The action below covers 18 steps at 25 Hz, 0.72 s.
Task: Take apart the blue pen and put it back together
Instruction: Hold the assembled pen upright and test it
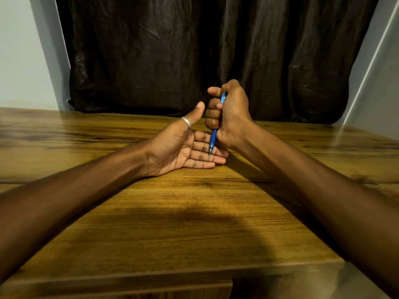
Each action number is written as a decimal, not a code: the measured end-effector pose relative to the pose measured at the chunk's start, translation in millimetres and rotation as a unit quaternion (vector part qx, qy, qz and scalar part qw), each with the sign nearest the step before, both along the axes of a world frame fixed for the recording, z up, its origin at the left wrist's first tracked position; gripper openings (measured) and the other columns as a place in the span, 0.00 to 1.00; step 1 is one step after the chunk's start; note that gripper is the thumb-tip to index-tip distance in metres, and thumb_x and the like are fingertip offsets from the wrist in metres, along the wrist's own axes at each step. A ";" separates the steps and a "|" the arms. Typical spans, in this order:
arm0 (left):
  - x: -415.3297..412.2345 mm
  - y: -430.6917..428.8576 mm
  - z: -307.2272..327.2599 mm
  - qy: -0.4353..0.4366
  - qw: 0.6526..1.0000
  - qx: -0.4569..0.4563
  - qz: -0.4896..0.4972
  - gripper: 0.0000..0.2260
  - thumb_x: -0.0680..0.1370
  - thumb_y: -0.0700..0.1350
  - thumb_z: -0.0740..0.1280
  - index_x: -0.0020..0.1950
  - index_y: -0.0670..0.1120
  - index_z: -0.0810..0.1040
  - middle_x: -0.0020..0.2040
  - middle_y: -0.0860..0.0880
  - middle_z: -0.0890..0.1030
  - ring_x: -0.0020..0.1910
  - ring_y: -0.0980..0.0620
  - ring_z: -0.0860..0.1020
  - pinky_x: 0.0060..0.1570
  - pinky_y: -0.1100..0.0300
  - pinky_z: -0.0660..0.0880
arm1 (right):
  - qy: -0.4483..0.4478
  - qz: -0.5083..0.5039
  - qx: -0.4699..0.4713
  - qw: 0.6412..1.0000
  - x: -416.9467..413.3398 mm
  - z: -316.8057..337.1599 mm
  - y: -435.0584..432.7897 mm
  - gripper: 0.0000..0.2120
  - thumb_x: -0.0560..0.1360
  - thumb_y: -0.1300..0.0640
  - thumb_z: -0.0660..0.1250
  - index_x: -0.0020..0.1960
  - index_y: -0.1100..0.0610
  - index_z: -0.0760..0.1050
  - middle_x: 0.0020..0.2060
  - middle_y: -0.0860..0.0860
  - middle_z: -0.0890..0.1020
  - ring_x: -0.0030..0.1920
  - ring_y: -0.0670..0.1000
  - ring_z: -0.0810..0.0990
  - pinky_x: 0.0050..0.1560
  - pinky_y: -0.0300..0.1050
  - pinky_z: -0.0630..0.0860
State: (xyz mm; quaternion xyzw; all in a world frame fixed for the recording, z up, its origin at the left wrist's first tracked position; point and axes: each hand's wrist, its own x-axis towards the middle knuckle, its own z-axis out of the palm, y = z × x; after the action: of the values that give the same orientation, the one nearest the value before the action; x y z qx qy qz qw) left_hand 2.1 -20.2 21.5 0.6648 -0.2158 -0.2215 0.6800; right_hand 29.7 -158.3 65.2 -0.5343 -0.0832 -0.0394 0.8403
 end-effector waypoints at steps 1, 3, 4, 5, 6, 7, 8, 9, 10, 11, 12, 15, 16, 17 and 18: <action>-1.2 -1.3 -0.5 -0.012 1.000 0.003 0.007 0.35 0.78 0.68 0.58 0.68 0.38 0.75 0.60 0.35 0.84 0.61 0.41 0.82 0.60 0.52 0.79 | 0.003 0.000 0.001 1.000 -0.1 0.4 0.1 0.15 0.82 0.51 0.51 0.49 0.58 0.73 0.22 0.45 0.64 0.21 0.44 0.59 0.22 0.38 0.55; -3.5 -4.6 -2.6 -0.032 0.999 0.016 0.017 0.27 0.77 0.58 0.66 0.67 0.39 0.76 0.59 0.38 0.84 0.61 0.44 0.83 0.60 0.54 0.79 | 0.010 -0.001 -0.001 1.000 -0.3 1.6 -0.5 0.16 0.82 0.49 0.51 0.48 0.57 0.72 0.22 0.45 0.64 0.22 0.44 0.58 0.23 0.39 0.54; -4.6 -5.4 -3.4 -0.037 0.999 0.024 0.015 0.24 0.76 0.52 0.69 0.66 0.39 0.77 0.59 0.40 0.85 0.61 0.46 0.83 0.60 0.55 0.79 | 0.013 -0.002 -0.002 1.000 -0.4 2.3 -1.0 0.16 0.82 0.49 0.51 0.47 0.57 0.72 0.22 0.45 0.64 0.22 0.45 0.58 0.23 0.39 0.54; -5.1 -5.6 -3.9 -0.041 0.999 0.031 0.008 0.22 0.74 0.46 0.72 0.65 0.39 0.77 0.60 0.41 0.85 0.61 0.47 0.83 0.60 0.56 0.79 | 0.014 -0.001 -0.001 1.000 -0.6 3.2 -2.1 0.16 0.82 0.49 0.51 0.48 0.57 0.72 0.22 0.46 0.64 0.22 0.45 0.58 0.23 0.38 0.54; -5.7 -5.0 -4.0 -0.046 0.998 0.037 -0.002 0.22 0.73 0.40 0.73 0.66 0.39 0.76 0.61 0.41 0.84 0.62 0.47 0.83 0.60 0.57 0.79 | 0.014 -0.001 0.001 1.000 -0.6 3.8 -3.1 0.16 0.82 0.49 0.51 0.48 0.57 0.72 0.23 0.46 0.64 0.22 0.45 0.58 0.22 0.38 0.54; -5.9 -3.7 -3.9 -0.053 0.997 0.045 -0.011 0.24 0.72 0.35 0.73 0.68 0.41 0.75 0.61 0.41 0.84 0.62 0.47 0.82 0.60 0.57 0.79 | 0.013 -0.001 0.004 1.000 -0.4 4.4 -4.1 0.16 0.82 0.49 0.51 0.48 0.57 0.72 0.23 0.46 0.64 0.22 0.45 0.58 0.22 0.38 0.54; -5.9 -2.6 -3.9 -0.063 0.996 0.056 -0.016 0.26 0.72 0.30 0.72 0.69 0.42 0.73 0.62 0.41 0.84 0.63 0.48 0.82 0.59 0.57 0.79 | 0.011 -0.001 0.006 1.000 -0.5 4.9 -5.2 0.15 0.83 0.49 0.52 0.48 0.57 0.72 0.23 0.46 0.64 0.22 0.44 0.58 0.22 0.39 0.54; -5.8 -2.2 -3.7 -0.073 0.995 0.067 -0.016 0.29 0.72 0.27 0.70 0.71 0.43 0.71 0.62 0.42 0.84 0.63 0.48 0.82 0.58 0.57 0.80 | 0.009 -0.002 0.008 1.000 -0.6 5.1 -6.3 0.15 0.83 0.49 0.52 0.48 0.57 0.72 0.23 0.45 0.64 0.22 0.44 0.58 0.22 0.39 0.54; -5.7 -2.4 -4.1 -0.083 0.994 0.076 -0.012 0.31 0.73 0.24 0.69 0.73 0.44 0.70 0.63 0.43 0.83 0.63 0.48 0.82 0.58 0.57 0.80 | 0.008 -0.003 0.010 1.000 -0.7 5.4 -7.2 0.15 0.83 0.49 0.52 0.48 0.57 0.72 0.23 0.45 0.64 0.22 0.44 0.59 0.21 0.39 0.55; -5.0 -2.9 -4.9 -0.092 0.992 0.083 -0.007 0.33 0.73 0.23 0.68 0.75 0.44 0.68 0.63 0.43 0.83 0.63 0.48 0.82 0.58 0.56 0.80 | 0.008 -0.004 0.011 1.000 -0.5 5.6 -7.8 0.15 0.83 0.49 0.52 0.48 0.57 0.72 0.23 0.45 0.64 0.21 0.44 0.59 0.21 0.38 0.55; -4.4 -3.6 -5.9 -0.100 0.991 0.088 -0.002 0.35 0.72 0.23 0.68 0.76 0.44 0.66 0.63 0.44 0.84 0.62 0.49 0.82 0.58 0.56 0.80 | 0.008 -0.005 0.012 1.000 -0.1 5.9 -8.3 0.15 0.83 0.49 0.52 0.48 0.57 0.72 0.23 0.45 0.64 0.21 0.44 0.59 0.21 0.38 0.55; -3.6 -4.4 -7.5 -0.115 0.989 0.095 0.003 0.37 0.72 0.23 0.69 0.77 0.44 0.64 0.62 0.45 0.84 0.61 0.50 0.83 0.57 0.58 0.80 | 0.011 -0.008 0.019 1.000 0.8 7.9 -8.2 0.14 0.82 0.51 0.52 0.47 0.57 0.72 0.21 0.45 0.64 0.20 0.44 0.58 0.20 0.36 0.55; -3.7 -4.3 -7.8 -0.118 0.989 0.095 0.003 0.36 0.72 0.23 0.69 0.77 0.45 0.65 0.62 0.45 0.84 0.61 0.50 0.83 0.56 0.58 0.81 | 0.013 -0.008 0.022 1.000 1.1 8.6 -8.2 0.13 0.81 0.52 0.52 0.47 0.57 0.71 0.21 0.45 0.63 0.19 0.44 0.58 0.19 0.36 0.55; -3.9 -4.4 -7.9 -0.119 0.988 0.094 0.004 0.36 0.73 0.23 0.69 0.77 0.45 0.65 0.62 0.45 0.84 0.61 0.50 0.83 0.56 0.58 0.81 | 0.013 -0.008 0.024 1.000 1.3 9.0 -8.2 0.12 0.81 0.52 0.51 0.48 0.57 0.71 0.21 0.45 0.63 0.19 0.44 0.58 0.19 0.36 0.55; -4.0 -4.6 -8.1 -0.121 0.988 0.093 0.006 0.35 0.73 0.24 0.69 0.76 0.45 0.65 0.61 0.45 0.84 0.61 0.50 0.83 0.55 0.58 0.81 | 0.012 -0.007 0.024 1.000 1.3 9.1 -8.4 0.12 0.81 0.53 0.51 0.48 0.57 0.71 0.20 0.45 0.63 0.19 0.44 0.58 0.19 0.35 0.55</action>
State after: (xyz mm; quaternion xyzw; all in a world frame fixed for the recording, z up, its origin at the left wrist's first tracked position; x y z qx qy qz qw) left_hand -1.9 -24.8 13.4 0.7485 -0.2707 -0.1546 0.5854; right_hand 31.0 -166.7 74.2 -0.5149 -0.0685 -0.0411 0.8535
